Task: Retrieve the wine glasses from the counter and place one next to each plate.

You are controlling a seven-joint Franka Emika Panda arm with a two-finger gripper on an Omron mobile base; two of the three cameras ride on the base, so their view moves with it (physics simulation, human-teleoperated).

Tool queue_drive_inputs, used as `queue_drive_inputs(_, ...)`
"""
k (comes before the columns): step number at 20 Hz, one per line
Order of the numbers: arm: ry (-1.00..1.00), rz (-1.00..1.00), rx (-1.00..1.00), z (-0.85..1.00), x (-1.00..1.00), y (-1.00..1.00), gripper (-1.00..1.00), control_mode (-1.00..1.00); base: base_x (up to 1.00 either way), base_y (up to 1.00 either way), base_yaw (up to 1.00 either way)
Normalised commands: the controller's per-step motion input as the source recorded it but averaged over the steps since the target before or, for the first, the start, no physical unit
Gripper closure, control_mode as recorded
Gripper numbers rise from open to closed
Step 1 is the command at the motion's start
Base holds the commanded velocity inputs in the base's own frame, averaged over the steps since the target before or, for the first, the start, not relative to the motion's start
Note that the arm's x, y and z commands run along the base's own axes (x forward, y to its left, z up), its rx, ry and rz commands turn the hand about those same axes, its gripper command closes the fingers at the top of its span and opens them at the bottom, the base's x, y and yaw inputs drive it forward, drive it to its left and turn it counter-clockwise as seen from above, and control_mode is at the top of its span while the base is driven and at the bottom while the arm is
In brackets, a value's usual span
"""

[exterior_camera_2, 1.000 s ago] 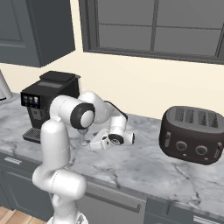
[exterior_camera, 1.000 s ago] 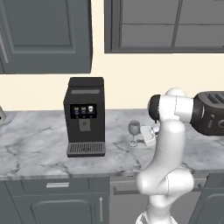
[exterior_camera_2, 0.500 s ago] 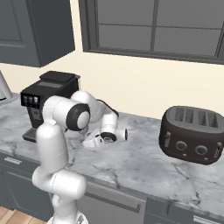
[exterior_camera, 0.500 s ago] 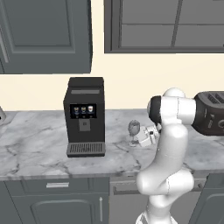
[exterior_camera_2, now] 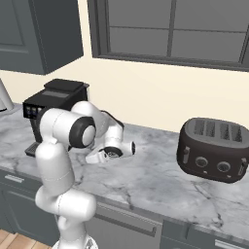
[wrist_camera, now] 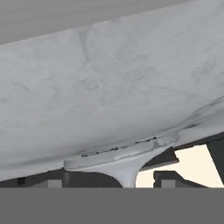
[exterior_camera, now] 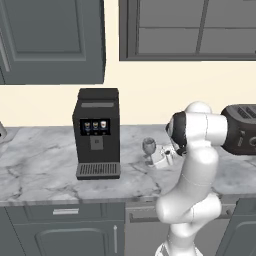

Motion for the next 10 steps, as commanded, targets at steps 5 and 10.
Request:
queue_drive_inputs(5,0.00,-0.02,0.00,0.16,0.00,0.00,1.00,-1.00,0.00,0.00,0.00)
queue_drive_inputs(10,-0.11,-0.01,0.00,0.65,-0.13,0.00,1.00,-1.00,0.00,0.00,0.00)
